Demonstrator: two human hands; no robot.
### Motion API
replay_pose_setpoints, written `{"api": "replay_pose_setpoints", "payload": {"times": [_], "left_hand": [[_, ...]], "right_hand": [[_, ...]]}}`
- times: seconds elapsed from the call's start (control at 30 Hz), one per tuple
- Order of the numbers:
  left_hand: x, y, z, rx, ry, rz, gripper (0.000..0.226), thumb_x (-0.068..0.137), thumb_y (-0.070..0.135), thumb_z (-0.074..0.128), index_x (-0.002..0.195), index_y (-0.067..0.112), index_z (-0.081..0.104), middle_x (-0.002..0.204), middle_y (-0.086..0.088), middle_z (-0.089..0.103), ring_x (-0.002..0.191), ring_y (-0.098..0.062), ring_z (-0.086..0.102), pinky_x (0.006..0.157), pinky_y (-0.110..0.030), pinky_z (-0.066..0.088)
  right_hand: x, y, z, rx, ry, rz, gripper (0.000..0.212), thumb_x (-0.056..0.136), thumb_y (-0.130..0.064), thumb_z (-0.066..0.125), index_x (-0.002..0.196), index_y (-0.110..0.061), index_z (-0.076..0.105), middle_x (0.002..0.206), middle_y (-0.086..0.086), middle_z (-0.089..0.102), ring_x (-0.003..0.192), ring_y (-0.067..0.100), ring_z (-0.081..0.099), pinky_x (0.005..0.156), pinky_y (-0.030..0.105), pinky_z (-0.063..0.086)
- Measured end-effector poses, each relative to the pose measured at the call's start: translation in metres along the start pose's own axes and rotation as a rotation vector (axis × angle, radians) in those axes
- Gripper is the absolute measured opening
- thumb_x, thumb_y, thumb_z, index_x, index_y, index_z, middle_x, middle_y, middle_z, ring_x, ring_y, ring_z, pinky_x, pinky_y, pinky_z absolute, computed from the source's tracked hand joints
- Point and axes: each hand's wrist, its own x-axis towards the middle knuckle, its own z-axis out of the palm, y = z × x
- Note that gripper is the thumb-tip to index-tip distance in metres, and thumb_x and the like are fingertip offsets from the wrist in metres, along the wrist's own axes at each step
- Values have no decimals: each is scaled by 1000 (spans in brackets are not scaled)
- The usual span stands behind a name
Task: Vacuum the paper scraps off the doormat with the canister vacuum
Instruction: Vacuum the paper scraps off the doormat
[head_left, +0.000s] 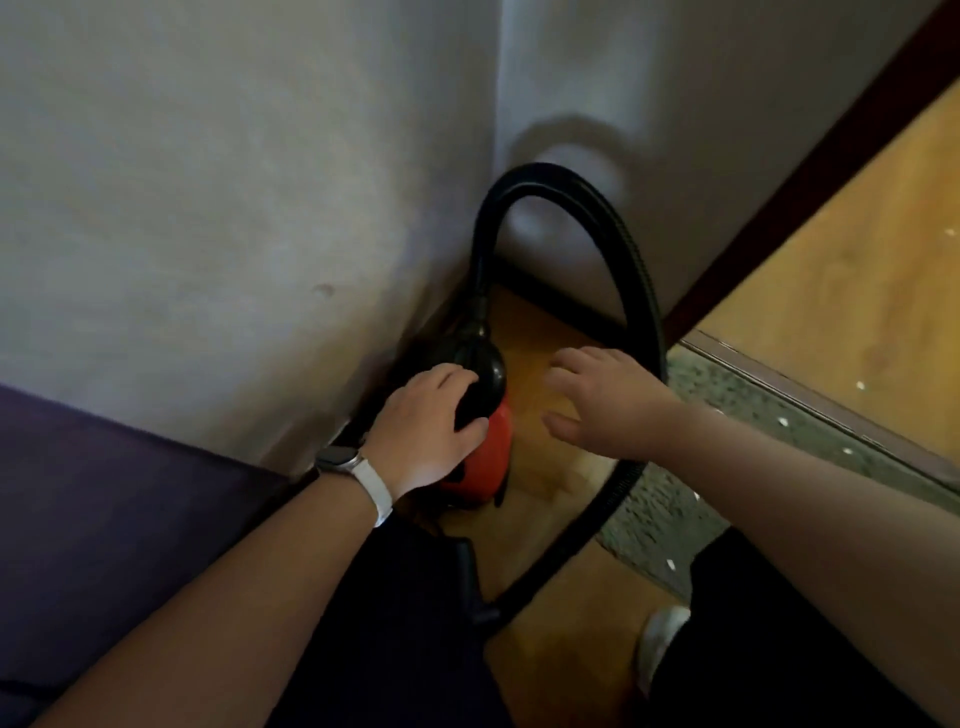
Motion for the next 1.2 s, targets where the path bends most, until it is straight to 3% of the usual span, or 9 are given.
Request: {"api": "replay_pose_setpoints", "payload": {"times": [0.23,0.37,0.47,0.67,0.77,0.83,0.9,1.13,1.2], "left_hand": [[35,56,46,-2,-138,207,55,95,46,52,143,21,43,144,4,44,132,-18,42,106,-38,39],[39,75,60,6,-185,244,53,97,45,51,143,21,43,144,4,44,130,-18,42,105,-38,39],[40,86,64,10,-202,257,52,97,42,52,143,20,43,145,4,44,131,-19,41,107,-39,38],[42,97,68,14,-199,276,51,96,41,52,143,23,43,145,6,44,133,-16,40,109,-40,38],[45,102,65,13,-173,298,49,96,40,53,142,23,45,143,6,45,131,-15,41,107,-37,39],[52,110,58,21,-145,340,49,96,37,54,141,20,46,142,3,47,131,-17,42,108,-38,39],[64,123,50,48,-97,390,51,94,33,57,140,16,46,141,-1,48,131,-19,43,108,-40,40],[107,162,26,574,103,743,59,83,35,62,136,15,50,146,-10,47,140,-29,35,118,-51,20],[113,168,19,683,88,793,51,83,43,59,127,19,56,132,-6,57,130,-27,45,117,-50,19]], "right_hand": [[-62,56,43,134,201,378,48,86,-33,60,126,-7,56,123,14,53,108,38,55,85,47,52],[-61,75,68,351,257,602,72,88,-32,66,147,-8,33,142,14,39,127,35,45,97,45,48],[-49,83,83,529,191,728,91,88,-36,69,156,-11,13,154,14,32,131,35,48,97,43,47],[-22,87,107,663,146,689,102,86,-38,72,158,-15,4,155,10,35,128,30,52,96,42,53],[-10,100,113,756,175,690,72,87,-33,71,145,-14,32,126,10,59,109,30,64,76,37,54],[-10,104,109,794,192,647,50,89,-27,68,130,-14,44,105,4,60,93,27,65,62,29,46],[-15,105,101,814,213,581,44,88,-25,69,124,-15,46,97,-1,56,81,21,61,52,23,39],[-49,101,62,798,244,473,49,84,-28,68,125,-18,45,87,-4,60,69,14,59,54,27,40],[-62,92,52,808,237,463,38,83,-27,69,113,-18,47,81,-5,57,65,14,57,52,27,39]]}}
